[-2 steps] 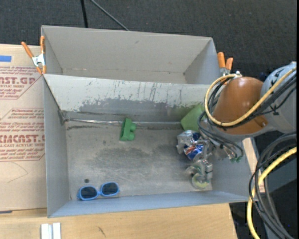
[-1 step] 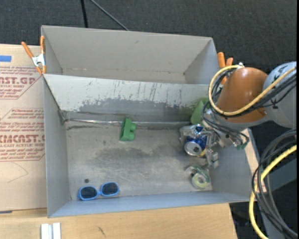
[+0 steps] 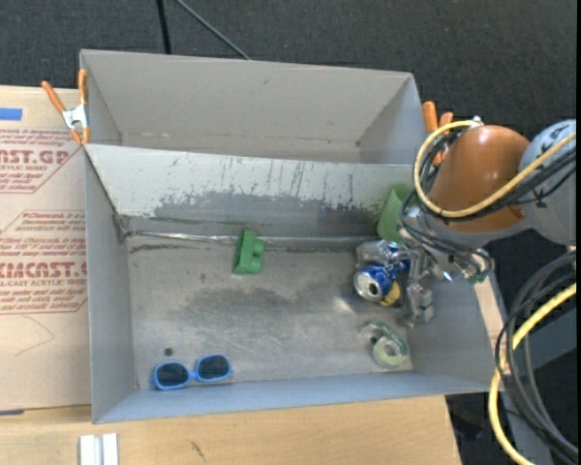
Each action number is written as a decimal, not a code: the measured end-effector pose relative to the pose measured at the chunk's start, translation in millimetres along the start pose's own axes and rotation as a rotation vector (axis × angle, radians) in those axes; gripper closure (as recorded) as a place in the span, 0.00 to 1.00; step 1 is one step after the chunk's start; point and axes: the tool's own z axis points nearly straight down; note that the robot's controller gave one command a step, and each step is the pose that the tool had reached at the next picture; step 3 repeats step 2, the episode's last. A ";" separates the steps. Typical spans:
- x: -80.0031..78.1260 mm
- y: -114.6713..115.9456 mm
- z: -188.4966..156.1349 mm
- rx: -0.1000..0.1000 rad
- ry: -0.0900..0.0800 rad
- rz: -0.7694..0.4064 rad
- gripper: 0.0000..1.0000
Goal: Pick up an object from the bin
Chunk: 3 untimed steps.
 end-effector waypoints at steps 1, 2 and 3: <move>0.7 -0.4 -0.8 -0.001 0.003 0.000 1.00; -19.8 24.3 -229.7 0.009 -0.007 -0.026 1.00; -19.8 24.3 -229.7 0.009 -0.007 -0.026 1.00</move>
Offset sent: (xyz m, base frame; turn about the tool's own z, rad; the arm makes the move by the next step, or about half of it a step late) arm 0.0000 0.0000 0.0000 0.0000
